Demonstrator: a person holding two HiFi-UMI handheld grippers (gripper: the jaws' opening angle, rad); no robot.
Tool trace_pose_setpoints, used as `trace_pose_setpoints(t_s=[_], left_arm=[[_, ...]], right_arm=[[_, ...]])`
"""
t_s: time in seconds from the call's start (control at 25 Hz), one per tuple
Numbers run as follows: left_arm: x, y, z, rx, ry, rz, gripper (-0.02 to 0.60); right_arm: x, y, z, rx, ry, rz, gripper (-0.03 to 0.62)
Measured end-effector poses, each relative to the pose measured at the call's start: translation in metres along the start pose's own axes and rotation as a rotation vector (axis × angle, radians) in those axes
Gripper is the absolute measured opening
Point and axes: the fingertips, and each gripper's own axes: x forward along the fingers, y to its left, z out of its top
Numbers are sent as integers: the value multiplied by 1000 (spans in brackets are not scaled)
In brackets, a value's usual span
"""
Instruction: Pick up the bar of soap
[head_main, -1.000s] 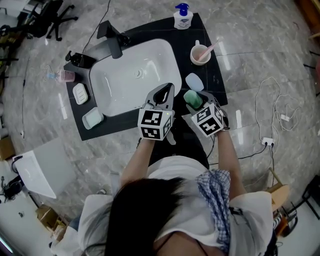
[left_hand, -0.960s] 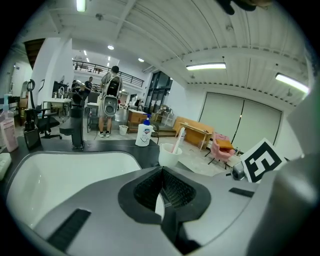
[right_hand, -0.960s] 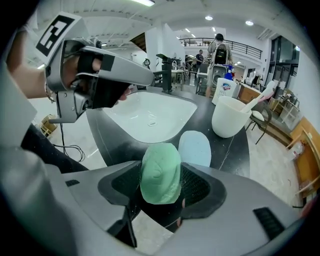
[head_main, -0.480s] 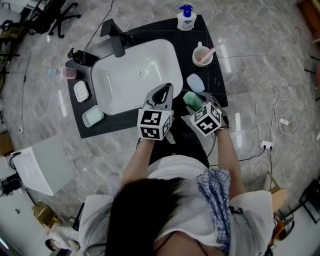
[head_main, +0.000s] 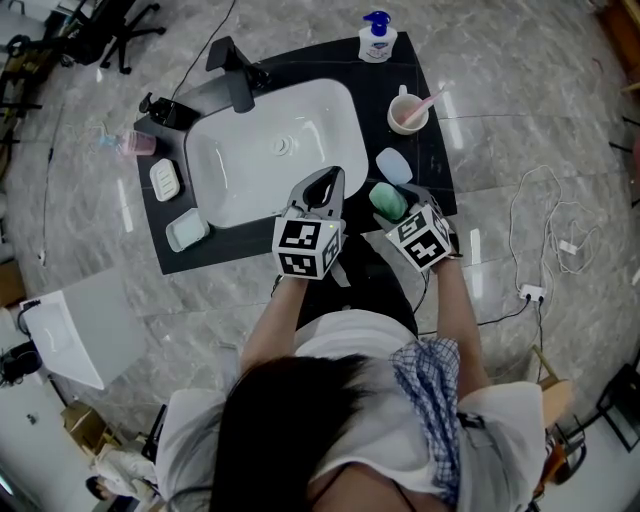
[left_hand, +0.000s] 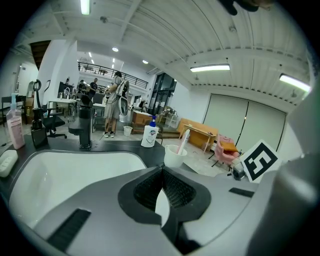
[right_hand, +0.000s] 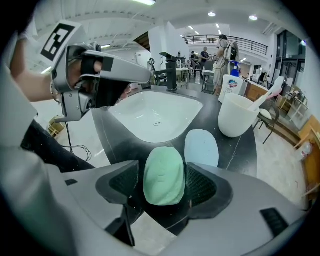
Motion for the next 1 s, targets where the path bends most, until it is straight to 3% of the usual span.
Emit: trace_pose_setpoints(t_s=[0.64, 1.0], left_arm=[[-27, 27, 14, -19, -63, 53, 11], [-75, 68, 25, -44, -131, 128, 11]], right_arm=[[-59, -33, 72, 182, -325, -114, 299], [-63, 0, 123, 173, -419, -108, 292]])
